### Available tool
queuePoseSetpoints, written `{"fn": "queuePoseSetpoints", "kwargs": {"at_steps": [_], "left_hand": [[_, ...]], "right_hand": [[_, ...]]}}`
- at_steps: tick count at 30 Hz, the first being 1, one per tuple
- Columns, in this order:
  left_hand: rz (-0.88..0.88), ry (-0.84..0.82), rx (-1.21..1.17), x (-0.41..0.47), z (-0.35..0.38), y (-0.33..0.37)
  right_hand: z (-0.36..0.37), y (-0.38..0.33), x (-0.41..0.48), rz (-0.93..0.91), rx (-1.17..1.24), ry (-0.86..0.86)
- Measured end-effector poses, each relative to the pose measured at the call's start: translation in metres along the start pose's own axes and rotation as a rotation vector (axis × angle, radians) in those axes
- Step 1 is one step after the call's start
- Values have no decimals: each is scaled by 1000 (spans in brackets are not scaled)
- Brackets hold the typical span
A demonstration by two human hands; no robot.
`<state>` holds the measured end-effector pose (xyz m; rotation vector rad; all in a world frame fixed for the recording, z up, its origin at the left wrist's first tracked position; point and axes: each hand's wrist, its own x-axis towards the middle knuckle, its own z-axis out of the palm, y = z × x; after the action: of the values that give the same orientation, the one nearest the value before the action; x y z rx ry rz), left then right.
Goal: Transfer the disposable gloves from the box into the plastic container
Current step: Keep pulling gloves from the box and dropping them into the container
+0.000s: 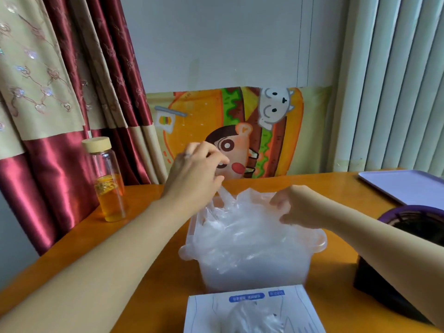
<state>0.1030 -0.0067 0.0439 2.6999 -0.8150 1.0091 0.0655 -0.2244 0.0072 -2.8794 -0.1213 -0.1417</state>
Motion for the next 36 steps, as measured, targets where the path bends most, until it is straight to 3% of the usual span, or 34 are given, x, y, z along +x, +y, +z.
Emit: {"fn": "queuePoseSetpoints", "kwargs": {"at_steps": [2,5,10,13,15,17,19,21,23,25,32,36], "left_hand": [[197,-240,-128,-5,-4,19],[210,-784,-71,-12,12,28],[120,-1083,107,-14,40,16],[43,-1133,152,-13,55,18],[-130,-1162,69,-11,63,22],[-221,-1184,33,-8,74,24],[-348,-1213,52,-5,87,23],[-376,-1217,92,-4,91,22],[-239,-1225,119,-6,81,26],[-63,-1201,152,-7,78,25],[14,-1227,82,-2,76,19],[40,-1108,70,18,38,12]], "right_hand": [[6,-2,2,32,-61,-45],[11,-6,5,67,-240,-156],[13,-15,9,122,-549,-336],[18,-18,7,71,-618,-308],[15,-19,4,22,-703,-240],[8,-22,4,-45,-775,-73],[3,-27,10,-130,-674,87],[7,-30,17,-183,-430,-22],[20,-27,25,-136,-266,-359],[36,-21,32,-52,-262,-559],[49,-23,35,21,-387,-636],[58,-22,43,45,-453,-674]]}}
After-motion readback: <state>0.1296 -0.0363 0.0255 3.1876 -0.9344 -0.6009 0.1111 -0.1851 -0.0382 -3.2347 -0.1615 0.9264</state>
